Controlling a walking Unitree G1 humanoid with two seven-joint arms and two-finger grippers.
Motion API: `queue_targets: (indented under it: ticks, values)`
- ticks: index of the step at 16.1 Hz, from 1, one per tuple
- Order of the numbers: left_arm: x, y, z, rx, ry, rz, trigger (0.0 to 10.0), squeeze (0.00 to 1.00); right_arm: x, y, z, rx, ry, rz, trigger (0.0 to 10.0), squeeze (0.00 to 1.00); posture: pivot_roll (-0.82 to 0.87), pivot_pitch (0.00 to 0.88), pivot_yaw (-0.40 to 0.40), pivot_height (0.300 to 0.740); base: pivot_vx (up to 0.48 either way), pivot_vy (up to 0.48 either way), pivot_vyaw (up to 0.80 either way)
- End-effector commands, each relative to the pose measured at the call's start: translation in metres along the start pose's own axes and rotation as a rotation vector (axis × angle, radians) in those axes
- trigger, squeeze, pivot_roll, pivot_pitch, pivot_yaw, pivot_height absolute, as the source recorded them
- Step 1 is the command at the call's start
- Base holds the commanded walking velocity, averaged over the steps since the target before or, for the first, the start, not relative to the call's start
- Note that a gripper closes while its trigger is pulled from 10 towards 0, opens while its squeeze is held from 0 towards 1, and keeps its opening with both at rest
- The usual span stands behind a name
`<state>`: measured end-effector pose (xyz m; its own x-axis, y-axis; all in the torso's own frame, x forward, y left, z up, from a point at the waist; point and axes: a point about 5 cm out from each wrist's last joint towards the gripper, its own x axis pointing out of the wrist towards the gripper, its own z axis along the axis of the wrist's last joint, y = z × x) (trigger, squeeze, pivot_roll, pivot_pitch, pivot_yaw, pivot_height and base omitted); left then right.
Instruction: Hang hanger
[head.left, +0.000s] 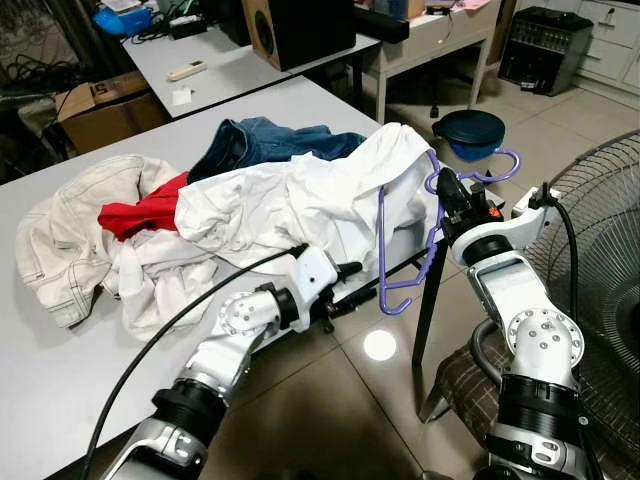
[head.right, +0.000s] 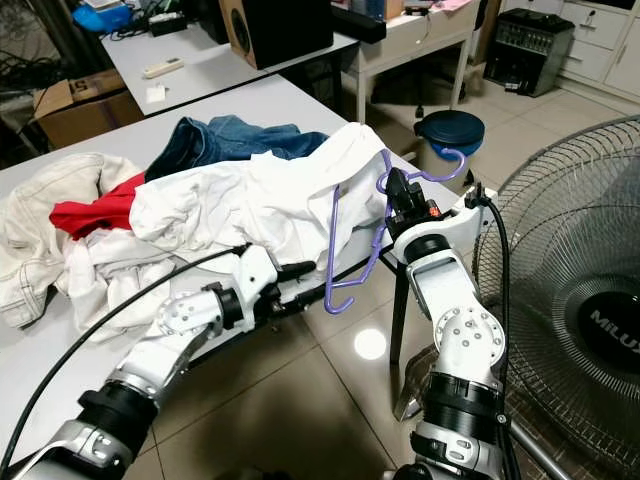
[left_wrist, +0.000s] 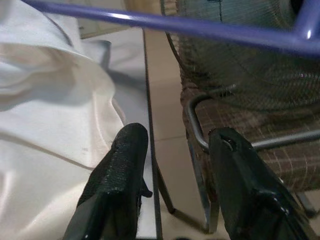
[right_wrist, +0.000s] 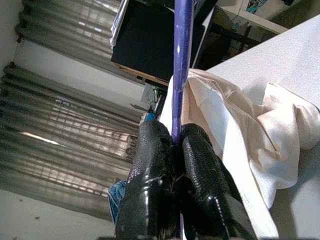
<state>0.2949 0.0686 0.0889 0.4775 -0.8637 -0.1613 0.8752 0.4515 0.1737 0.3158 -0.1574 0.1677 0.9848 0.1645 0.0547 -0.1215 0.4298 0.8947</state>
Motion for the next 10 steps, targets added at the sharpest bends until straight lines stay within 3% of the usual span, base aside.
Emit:
queue_targets:
  ticks: [1, 7, 8, 9, 10]
  values:
    - [0.003, 0.001, -0.001, 0.028, 0.011, -0.008, 10.0, 0.00, 0.001, 0.009, 0.001, 0.003, -0.017, 0.034, 10.0, 0.00, -0.14, 0.000, 0.165, 0.740, 0.000, 0.000, 0.00]
    - [0.013, 0.010, -0.002, 0.014, 0.017, 0.103, 10.0, 0.00, 0.001, 0.011, 0.002, 0.004, -0.023, 0.034, 10.0, 0.00, -0.15, 0.000, 0.165, 0.740, 0.000, 0.000, 0.00]
    - [0.012, 0.013, -0.004, 0.030, 0.035, 0.129, 4.6, 0.00, 0.001, 0.011, 0.002, 0.004, -0.022, 0.035, 10.0, 0.00, -0.15, 0.000, 0.165, 0.740, 0.000, 0.000, 0.00]
    - [0.012, 0.016, -0.005, 0.046, 0.050, 0.158, 0.0, 0.00, 0.001, 0.011, 0.002, 0.004, -0.021, 0.036, 10.0, 0.00, -0.14, 0.000, 0.163, 0.740, 0.000, 0.000, 0.00]
    - [0.012, 0.017, -0.007, 0.051, 0.062, 0.174, 0.0, 0.00, 0.001, 0.011, 0.001, 0.004, -0.019, 0.037, 10.0, 0.00, -0.14, 0.000, 0.163, 0.740, 0.000, 0.000, 0.00]
